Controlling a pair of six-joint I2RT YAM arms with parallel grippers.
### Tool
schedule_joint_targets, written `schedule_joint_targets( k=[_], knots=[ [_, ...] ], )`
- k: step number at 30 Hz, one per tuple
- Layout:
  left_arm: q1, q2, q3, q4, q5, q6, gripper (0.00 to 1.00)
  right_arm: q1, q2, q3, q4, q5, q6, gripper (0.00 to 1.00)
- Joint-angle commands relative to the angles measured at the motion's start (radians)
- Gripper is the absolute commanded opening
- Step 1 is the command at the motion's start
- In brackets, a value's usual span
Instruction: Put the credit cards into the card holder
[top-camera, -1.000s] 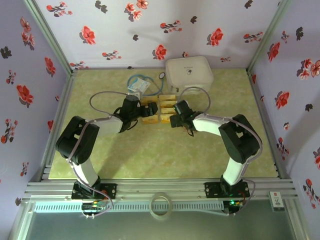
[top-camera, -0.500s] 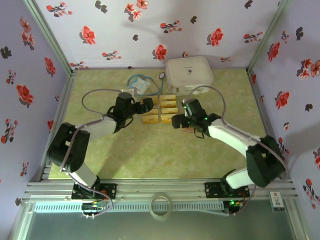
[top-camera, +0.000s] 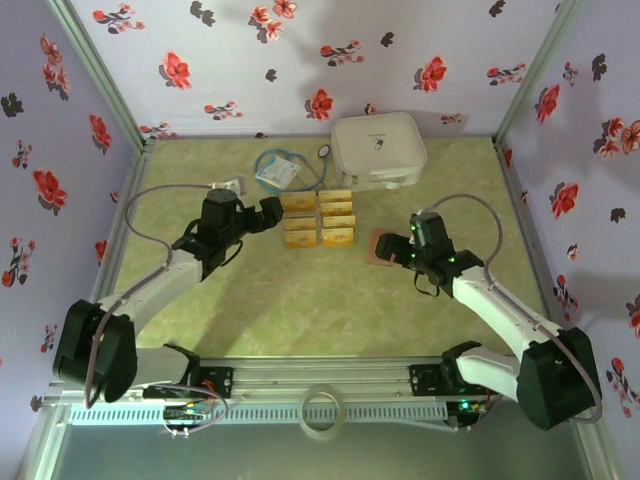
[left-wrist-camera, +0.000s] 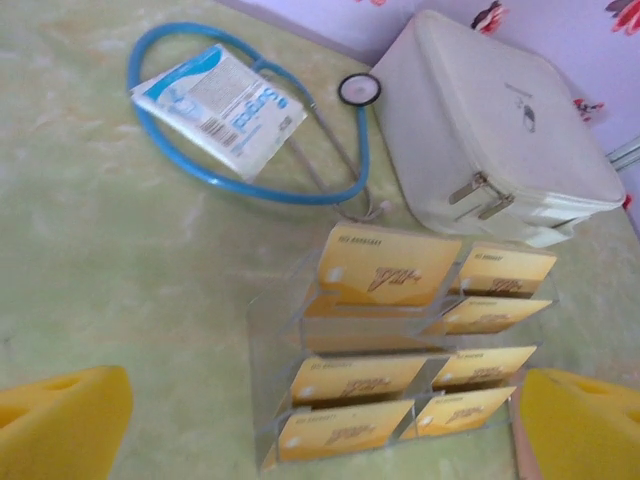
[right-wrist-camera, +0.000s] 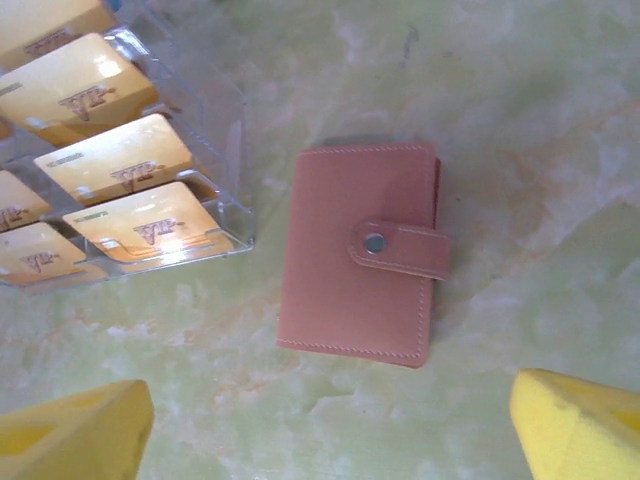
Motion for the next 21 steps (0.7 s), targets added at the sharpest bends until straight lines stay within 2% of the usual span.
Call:
schedule_joint_targets(
  k=[1, 9, 14, 21],
  knots=[
    [0.002, -0.055, -0.038, -0.195, -0.024, -0.065, 1.0, -0.058, 0.002, -0.061, 0.045, -0.109, 0.126, 0.82],
    [-0.022, -0.184, -0.114, -0.306, -0.016, -0.122, 1.0, -0.126, 0.048, -0.157, 0.204, -0.215, 0.232, 0.58],
    [-0.034, -0.204, -0.143, -0.294, -0.013, -0.141, 1.0, -0.147, 0.073, -0.189, 0.269, -0.24, 0.27, 0.55],
    [-0.055, -0.156, -0.137, -0.276, -0.009, -0.144, 1.0, -0.155, 0.122, -0.208, 0.351, -0.269, 0.302, 0.53]
  ],
)
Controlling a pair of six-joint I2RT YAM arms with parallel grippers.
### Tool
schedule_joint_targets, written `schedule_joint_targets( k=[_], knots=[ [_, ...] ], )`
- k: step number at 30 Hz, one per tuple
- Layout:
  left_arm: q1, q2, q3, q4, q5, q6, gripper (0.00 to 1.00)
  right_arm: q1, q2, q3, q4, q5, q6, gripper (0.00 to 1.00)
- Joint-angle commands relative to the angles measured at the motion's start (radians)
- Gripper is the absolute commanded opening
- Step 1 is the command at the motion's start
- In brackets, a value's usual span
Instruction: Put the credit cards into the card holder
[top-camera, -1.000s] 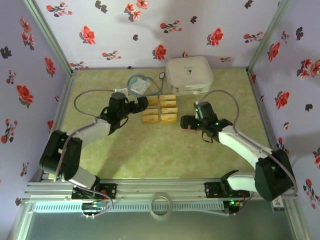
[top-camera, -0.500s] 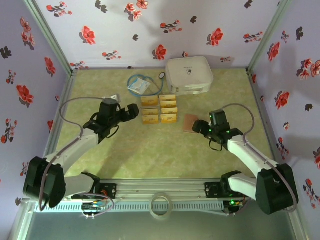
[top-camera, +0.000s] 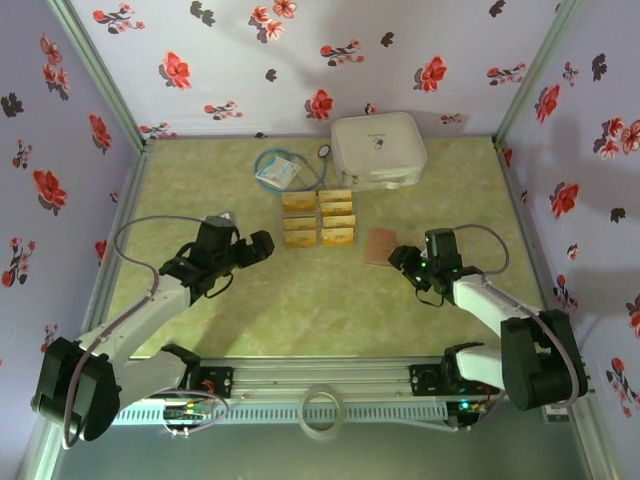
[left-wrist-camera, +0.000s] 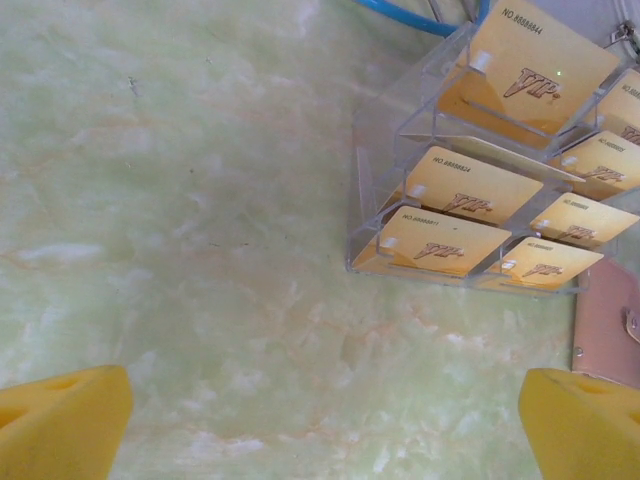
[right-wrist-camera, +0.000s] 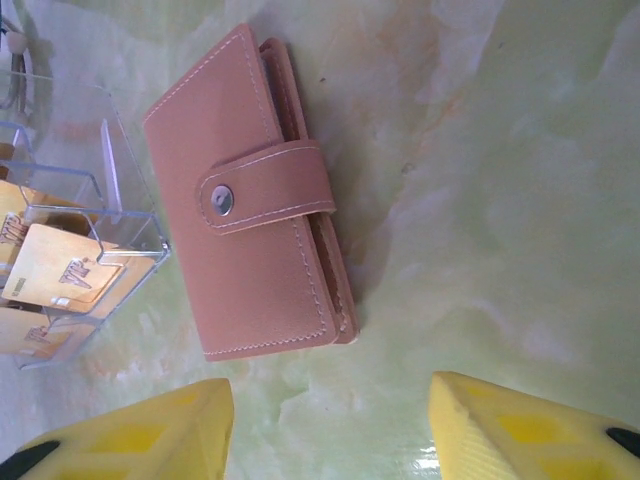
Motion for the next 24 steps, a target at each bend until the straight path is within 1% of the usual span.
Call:
schedule_joint_targets(
  k=[1, 7, 12, 24],
  knots=[
    [-0.016, 0.029, -0.005, 0.003, -0.003, -0.019, 1.0, -0.008, 0.026, -0.018, 0.074, -0.029, 0.038, 0.53],
    [-0.038, 0.066, 0.011, 0.014, 0.0, -0.016, 1.0, -0.012, 0.088, -0.015, 0.143, -0.048, 0.056, 0.5],
    [-0.049, 0.085, 0.022, 0.019, 0.0, -0.013, 1.0, -0.014, 0.142, -0.008, 0.198, -0.072, 0.073, 0.42],
    [-0.069, 0.109, 0.022, 0.03, 0.0, -0.013, 1.0, -0.014, 0.174, -0.009, 0.238, -0.084, 0.082, 0.32]
  ],
)
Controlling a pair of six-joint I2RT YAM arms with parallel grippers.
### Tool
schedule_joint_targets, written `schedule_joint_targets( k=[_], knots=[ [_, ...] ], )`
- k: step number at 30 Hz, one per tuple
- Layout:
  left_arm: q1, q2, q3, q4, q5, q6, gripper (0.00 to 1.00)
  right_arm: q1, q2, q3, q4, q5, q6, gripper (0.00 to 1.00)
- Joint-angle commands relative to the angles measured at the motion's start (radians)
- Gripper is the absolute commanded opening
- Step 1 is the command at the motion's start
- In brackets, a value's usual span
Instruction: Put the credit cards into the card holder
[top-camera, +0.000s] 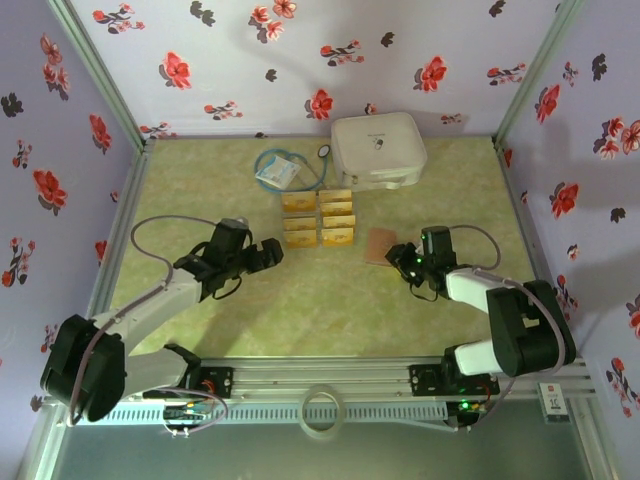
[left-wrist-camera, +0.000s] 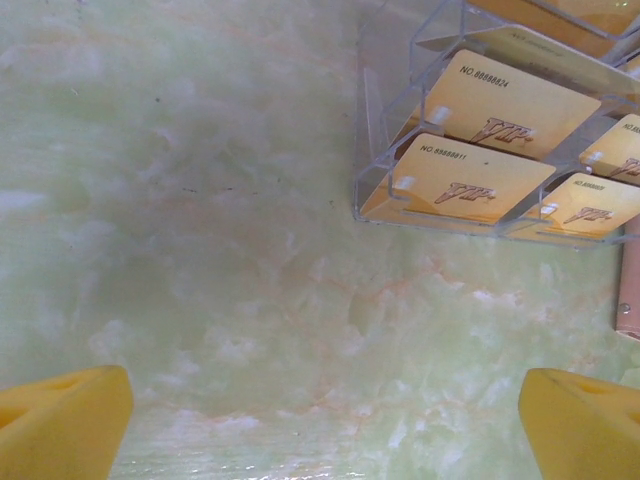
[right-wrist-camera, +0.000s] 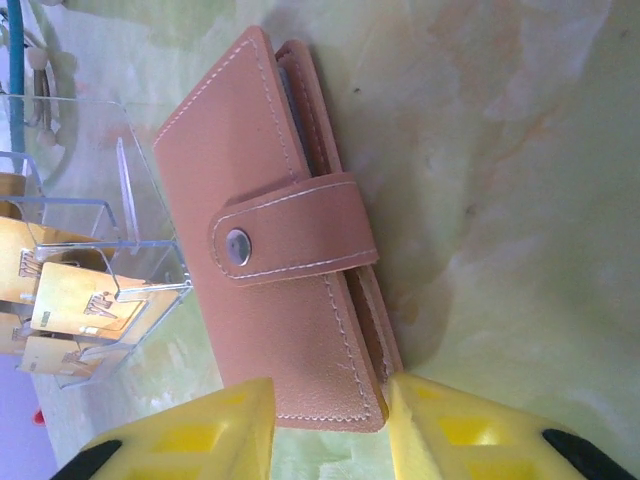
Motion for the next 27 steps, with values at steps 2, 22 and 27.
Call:
schedule_joint_targets(
  k=[2, 22, 27],
  knots=[
    [-0.013, 0.011, 0.023, 0.018, 0.001, -0.012, 1.0, -0.009, 0.016, -0.004, 0.028, -0.009, 0.008, 0.32],
    [-0.021, -0.047, 0.015, -0.002, -0.036, -0.175, 1.0, -0.02, -0.12, -0.025, -0.035, -0.088, 0.014, 0.0],
    [-0.019, -0.108, 0.008, 0.001, -0.004, -0.132, 1.0, -0.014, -0.303, -0.012, -0.167, -0.14, 0.0, 0.0]
  ],
)
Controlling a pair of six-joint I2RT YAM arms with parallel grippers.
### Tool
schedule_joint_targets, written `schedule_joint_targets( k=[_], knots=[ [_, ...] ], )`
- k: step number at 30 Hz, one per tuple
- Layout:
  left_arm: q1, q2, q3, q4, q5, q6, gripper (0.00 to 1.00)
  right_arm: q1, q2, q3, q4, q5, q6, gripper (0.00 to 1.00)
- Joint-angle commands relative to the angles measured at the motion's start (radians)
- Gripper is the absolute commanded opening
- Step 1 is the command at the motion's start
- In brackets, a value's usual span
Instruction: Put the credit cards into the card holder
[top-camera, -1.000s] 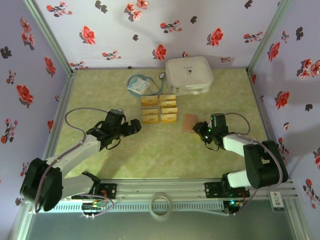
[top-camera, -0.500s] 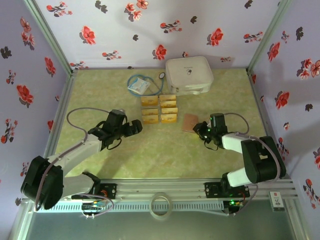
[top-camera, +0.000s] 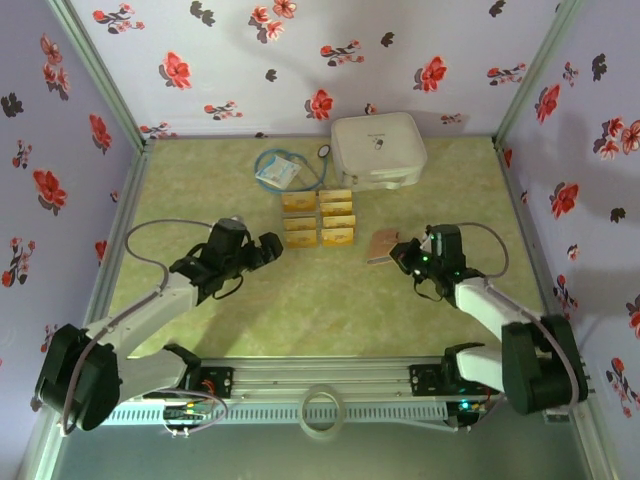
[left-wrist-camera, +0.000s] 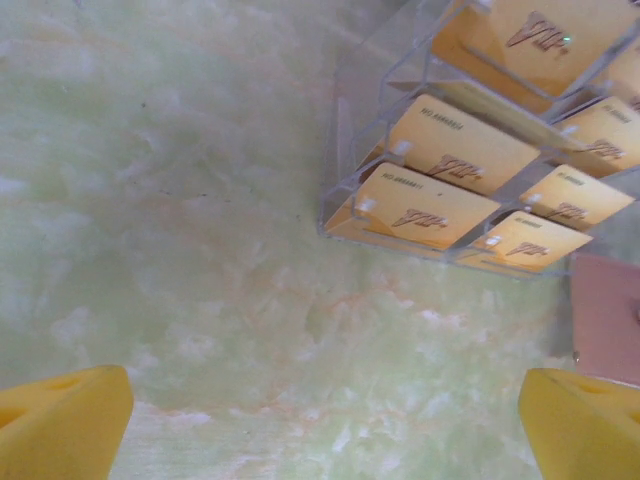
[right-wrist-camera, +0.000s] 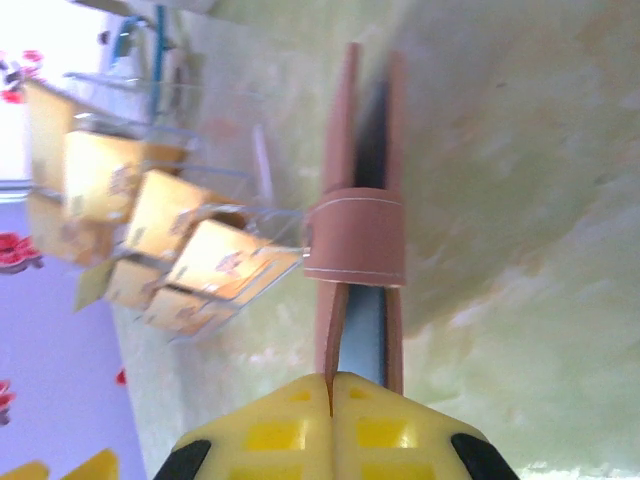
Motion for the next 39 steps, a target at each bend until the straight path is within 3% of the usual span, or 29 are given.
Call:
schedule_joint_targets(
  k=[1, 5, 9, 15, 19, 28, 39],
  knots=[
    [-0.007, -0.054, 0.011, -0.006, 0.016, 0.002, 1.0, 0.003, -0.103, 0.006, -0.119, -0.064, -0.022, 0.0],
    [-0.005, -0.074, 0.016, 0.042, 0.091, 0.024, 1.0, 0.057, -0.189, 0.03, -0.142, -0.107, -0.009, 0.0],
    [0.0, -0.056, 0.022, 0.114, 0.187, -0.003, 1.0, 0.179, -0.202, 0.078, -0.092, -0.09, 0.03, 0.0],
    [0.019, -0.014, 0.036, 0.227, 0.286, -0.076, 1.0, 0.367, -0.108, 0.211, 0.022, -0.04, 0.049, 0.0],
    [0.041, 0.007, 0.043, 0.312, 0.33, -0.132, 1.0, 0.433, -0.006, 0.268, 0.153, -0.041, 0.098, 0.0],
    [0.098, 0.001, -0.028, 0.536, 0.349, -0.274, 0.96, 0.52, 0.149, 0.343, 0.344, -0.035, 0.176, 0.0],
    [0.13, 0.03, -0.091, 0.699, 0.361, -0.367, 0.85, 0.562, 0.192, 0.35, 0.453, -0.021, 0.234, 0.0]
  ],
)
